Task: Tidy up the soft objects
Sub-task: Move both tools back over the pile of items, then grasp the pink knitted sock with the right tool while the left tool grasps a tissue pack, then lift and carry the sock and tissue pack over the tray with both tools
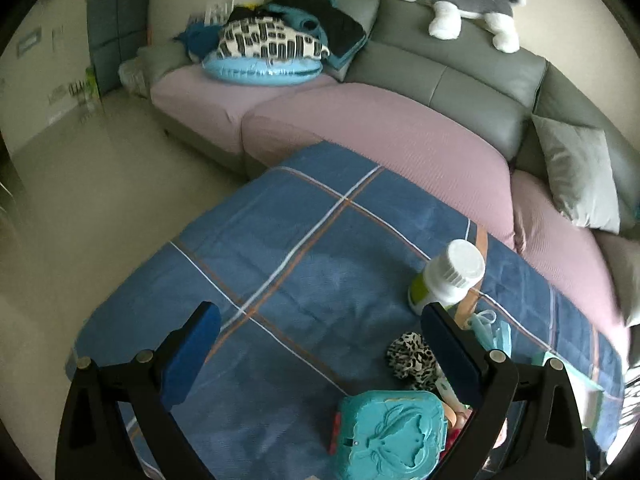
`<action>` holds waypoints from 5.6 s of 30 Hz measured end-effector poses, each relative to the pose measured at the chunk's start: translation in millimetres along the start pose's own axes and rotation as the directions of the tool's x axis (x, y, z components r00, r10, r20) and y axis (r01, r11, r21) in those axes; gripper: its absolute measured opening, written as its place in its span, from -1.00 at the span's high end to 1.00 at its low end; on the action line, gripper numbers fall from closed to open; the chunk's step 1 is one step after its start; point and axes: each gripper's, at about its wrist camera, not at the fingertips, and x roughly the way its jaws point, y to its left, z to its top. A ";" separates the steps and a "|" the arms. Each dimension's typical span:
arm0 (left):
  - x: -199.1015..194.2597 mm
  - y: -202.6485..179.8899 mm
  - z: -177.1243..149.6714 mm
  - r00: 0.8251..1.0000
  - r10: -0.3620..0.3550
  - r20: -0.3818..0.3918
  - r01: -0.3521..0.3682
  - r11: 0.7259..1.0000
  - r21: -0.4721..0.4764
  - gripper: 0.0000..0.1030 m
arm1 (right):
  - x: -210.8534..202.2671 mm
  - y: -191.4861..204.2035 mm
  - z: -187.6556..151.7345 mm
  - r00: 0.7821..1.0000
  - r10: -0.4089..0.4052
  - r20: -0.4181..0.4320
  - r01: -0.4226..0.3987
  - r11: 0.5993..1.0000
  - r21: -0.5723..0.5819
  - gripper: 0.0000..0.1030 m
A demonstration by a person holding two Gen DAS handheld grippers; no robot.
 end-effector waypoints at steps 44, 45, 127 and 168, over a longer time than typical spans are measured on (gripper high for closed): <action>66.0 -157.4 -62.6 0.949 -0.051 -0.312 0.199 0.861 0.467 -0.60 | 75.9 46.2 -11.8 0.946 0.241 -0.217 -0.259 0.964 -0.057 0.40; 68.8 -158.9 -64.8 0.949 -0.037 -0.314 0.191 0.858 0.476 -0.60 | 76.8 45.9 -12.0 0.945 0.241 -0.219 -0.259 0.964 -0.056 0.40; 4.6 -133.4 -29.6 0.980 -0.150 -0.131 0.190 0.896 0.402 0.02 | -11.8 34.8 18.7 0.876 0.481 0.019 -0.480 0.876 -0.038 0.69; -76.4 -236.2 -72.1 0.931 -0.356 -0.078 0.329 0.729 0.600 0.02 | -165.5 -166.9 12.2 0.879 0.051 0.474 -0.200 0.942 0.271 0.69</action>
